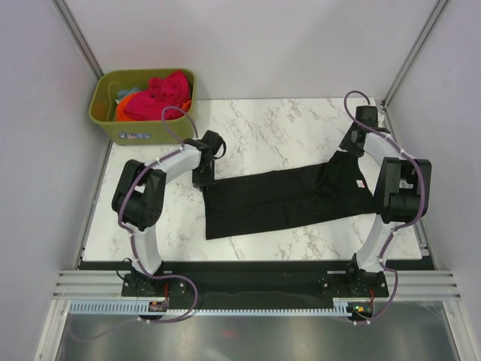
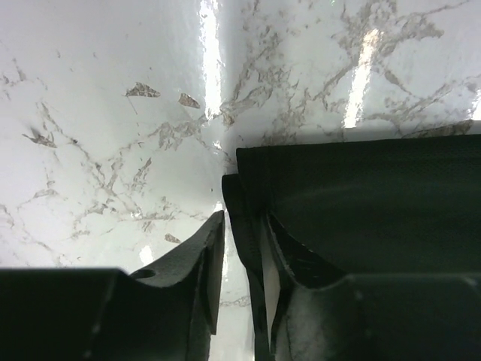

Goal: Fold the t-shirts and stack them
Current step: Fold the tshirt

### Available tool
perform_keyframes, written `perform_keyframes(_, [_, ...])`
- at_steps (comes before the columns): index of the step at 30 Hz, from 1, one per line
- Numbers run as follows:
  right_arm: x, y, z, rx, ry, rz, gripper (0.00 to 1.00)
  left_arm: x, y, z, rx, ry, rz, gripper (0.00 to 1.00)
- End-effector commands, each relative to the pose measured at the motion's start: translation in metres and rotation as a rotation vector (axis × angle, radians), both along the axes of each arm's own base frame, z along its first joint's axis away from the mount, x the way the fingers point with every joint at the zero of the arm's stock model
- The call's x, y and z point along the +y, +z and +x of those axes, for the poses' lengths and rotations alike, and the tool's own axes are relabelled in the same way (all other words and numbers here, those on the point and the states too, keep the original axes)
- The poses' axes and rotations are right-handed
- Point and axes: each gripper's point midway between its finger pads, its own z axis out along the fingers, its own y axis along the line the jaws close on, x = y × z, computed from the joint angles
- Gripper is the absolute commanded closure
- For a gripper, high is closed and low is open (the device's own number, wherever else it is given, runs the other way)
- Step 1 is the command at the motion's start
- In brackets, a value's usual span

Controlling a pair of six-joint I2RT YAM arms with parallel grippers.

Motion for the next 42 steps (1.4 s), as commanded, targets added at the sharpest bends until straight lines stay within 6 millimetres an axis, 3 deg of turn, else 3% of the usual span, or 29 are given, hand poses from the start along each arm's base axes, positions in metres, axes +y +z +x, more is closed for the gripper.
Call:
perform_keyframes(1, [-0.005, 0.011, 0.016, -0.054, -0.04, 0.042, 0.56, -0.004, 0.042, 0.021, -0.094, 0.008, -0.025, 0.65])
perform_keyframes(4, [-0.017, 0.003, 0.011, -0.039, -0.09, 0.051, 0.59, -0.017, 0.066, 0.029, -0.137, -0.012, -0.085, 0.63])
perform_keyframes(7, [-0.029, -0.004, 0.01, -0.035, -0.117, 0.055, 0.6, -0.032, 0.072, 0.031, -0.136, -0.051, -0.163, 0.62])
perform_keyframes(11, [-0.038, -0.013, 0.014, -0.037, -0.118, 0.074, 0.6, -0.041, 0.057, 0.029, -0.108, -0.073, -0.194, 0.63])
perform_keyframes(18, [-0.051, -0.038, 0.017, -0.048, -0.148, 0.116, 0.63, -0.038, 0.019, 0.029, -0.045, -0.048, -0.157, 0.65])
perform_keyframes(19, [-0.055, -0.044, 0.022, -0.062, -0.155, 0.112, 0.69, -0.033, 0.005, 0.029, -0.028, -0.037, -0.121, 0.65])
perform_keyframes(23, [-0.071, -0.048, 0.021, -0.076, -0.228, 0.086, 1.0, -0.02, -0.006, 0.03, -0.014, 0.026, -0.08, 0.67])
perform_keyframes(24, [-0.073, -0.053, 0.015, -0.074, -0.241, 0.092, 1.0, -0.017, -0.008, 0.03, -0.013, 0.042, -0.072, 0.67])
perform_keyframes(26, [-0.083, -0.044, 0.022, -0.146, -0.272, 0.103, 1.0, -0.011, -0.013, 0.031, -0.011, 0.065, -0.049, 0.67])
perform_keyframes(31, [-0.072, -0.034, 0.047, -0.239, -0.201, 0.165, 1.0, -0.001, -0.02, 0.037, -0.012, 0.08, 0.001, 0.68])
perform_keyframes(34, [-0.073, -0.032, 0.05, -0.249, -0.191, 0.162, 1.0, -0.005, -0.008, 0.046, -0.036, 0.063, -0.004, 0.66])
perform_keyframes(37, [-0.073, -0.025, 0.054, -0.261, -0.174, 0.158, 0.97, -0.009, 0.02, 0.057, -0.088, 0.024, -0.024, 0.58])
perform_keyframes(40, [-0.064, -0.009, 0.06, -0.282, -0.134, 0.197, 0.81, -0.011, 0.059, 0.062, -0.155, -0.002, -0.056, 0.51])
perform_keyframes(42, [-0.064, -0.002, 0.056, -0.262, -0.146, 0.199, 0.74, -0.014, 0.074, 0.058, -0.171, -0.027, -0.082, 0.5])
